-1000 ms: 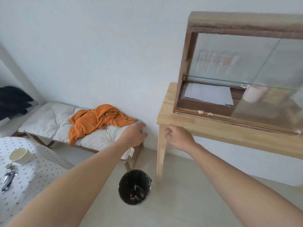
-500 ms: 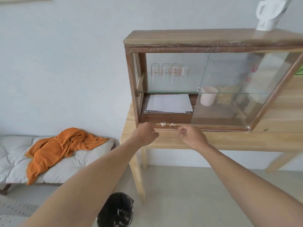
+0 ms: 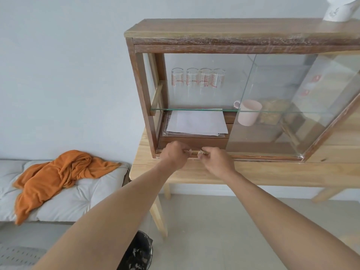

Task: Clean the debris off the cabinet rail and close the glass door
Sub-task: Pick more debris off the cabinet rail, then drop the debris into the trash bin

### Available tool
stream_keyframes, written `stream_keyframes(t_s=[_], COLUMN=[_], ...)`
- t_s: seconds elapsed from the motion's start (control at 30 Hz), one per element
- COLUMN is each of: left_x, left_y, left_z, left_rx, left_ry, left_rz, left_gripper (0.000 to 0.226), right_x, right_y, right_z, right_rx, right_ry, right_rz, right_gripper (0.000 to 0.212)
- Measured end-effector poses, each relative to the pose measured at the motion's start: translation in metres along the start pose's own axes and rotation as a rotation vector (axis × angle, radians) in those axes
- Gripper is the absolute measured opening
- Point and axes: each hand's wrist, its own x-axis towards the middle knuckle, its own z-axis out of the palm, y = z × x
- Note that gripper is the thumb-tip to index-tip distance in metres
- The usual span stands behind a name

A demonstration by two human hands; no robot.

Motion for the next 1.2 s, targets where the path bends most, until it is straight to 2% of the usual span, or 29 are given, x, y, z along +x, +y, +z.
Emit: stream_keyframes(t_s=[0.2, 0.4, 0.6, 0.77, 1.0, 1.2], left_x=[-0.005, -0.028, -0.074, -0.12, -0.189, -0.238], left_y=[-0.001, -0.02, -0.062, -0.113, -0.215, -0.302], left_z=[-0.006, -0.018, -0.036, -0.048, -0.043, 0.008], left_rx=[-0.054, -0.136, -0.177, -0.188, -0.212, -0.273], left_ry=[0.057, 0.064, 0.086, 0.115, 0.123, 0.085], left_rz=[0.002, 0.014, -0.014, -0.086, -0.326, -0.592], left_gripper=[0.007, 0.009, 0.009, 0.008, 0.007, 0.006], right_x=[0.0, -0.012, -0.051, -0.085, -0.114, -0.121], right_y=[-0.001, -0.005, -0.023, -0.048, -0.074, -0.066], right_z=[0.004, 0.006, 0.026, 0.069, 0.173, 0.276], right_rx=[0.043, 0.118, 0.232, 0.259, 0.253, 0.14], right_ry=[0.099, 0.113, -0.019, -0.18, -0.374, -0.551], right_rz=[0.022, 0.04, -0.067, -0.135, -0.169, -0.182], right_gripper=[0.019, 0.014, 0.014, 0.01, 0.01, 0.008])
